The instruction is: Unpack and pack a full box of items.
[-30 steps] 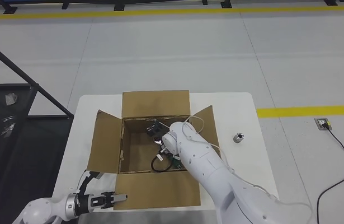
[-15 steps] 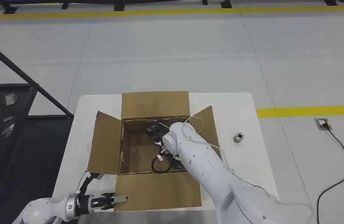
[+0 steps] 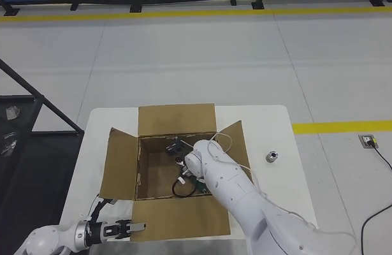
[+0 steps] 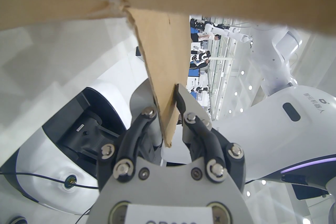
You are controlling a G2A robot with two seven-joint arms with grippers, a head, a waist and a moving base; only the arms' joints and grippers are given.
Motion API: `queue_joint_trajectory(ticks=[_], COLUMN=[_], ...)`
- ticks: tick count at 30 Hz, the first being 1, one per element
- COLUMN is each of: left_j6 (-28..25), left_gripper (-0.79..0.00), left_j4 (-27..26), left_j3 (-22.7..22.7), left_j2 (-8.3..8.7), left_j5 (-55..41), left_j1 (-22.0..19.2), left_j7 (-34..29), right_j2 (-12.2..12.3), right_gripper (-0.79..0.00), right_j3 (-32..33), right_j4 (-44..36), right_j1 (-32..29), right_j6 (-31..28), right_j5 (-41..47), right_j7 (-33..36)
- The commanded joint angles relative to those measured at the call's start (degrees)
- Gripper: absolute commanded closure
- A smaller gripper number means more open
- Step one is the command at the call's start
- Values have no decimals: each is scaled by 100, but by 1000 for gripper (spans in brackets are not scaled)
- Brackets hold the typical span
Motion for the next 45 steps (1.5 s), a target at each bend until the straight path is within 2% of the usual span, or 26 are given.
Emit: queue_joint_trajectory(ticks=[1, 15, 18, 19, 20, 22, 23, 36, 45], left_j6=[0, 0, 22, -2, 3, 4, -1, 102, 215], left_gripper=[-785, -785, -785, -622, -496, -148, 0, 0, 0], left_j4=[3, 3, -145, -158, -174, -197, -196, -185, -216], left_j3=[-2, -2, 54, 58, 63, 66, 62, 76, 36], left_j2=[-3, -3, -14, -14, -13, -9, -5, 91, 235], left_j5=[2, 2, 43, 53, 58, 67, 81, 173, -48], left_j1=[-1, -1, 37, 42, 48, 66, 76, 172, 243], left_j7=[0, 0, 39, 6, 0, 0, 4, -100, -214], right_j2=[3, 11, 27, 26, 26, 33, 39, 152, 197], right_gripper=[-785, -785, -785, -785, -785, -785, -785, -785, -785], right_j3=[30, 64, 14, -3, -16, -13, -7, 126, 189], right_j4=[1, -48, -157, -208, -256, -323, -350, -535, -678], right_j1=[17, -35, -68, -95, -120, -161, -173, -179, -219], right_j6=[-27, -3, 140, 212, 263, 334, 342, 310, 327], right_j5=[36, 54, -125, -179, -224, -264, -276, -393, -503], right_j7=[-50, -162, -106, -70, -43, -38, -39, 1, 106])
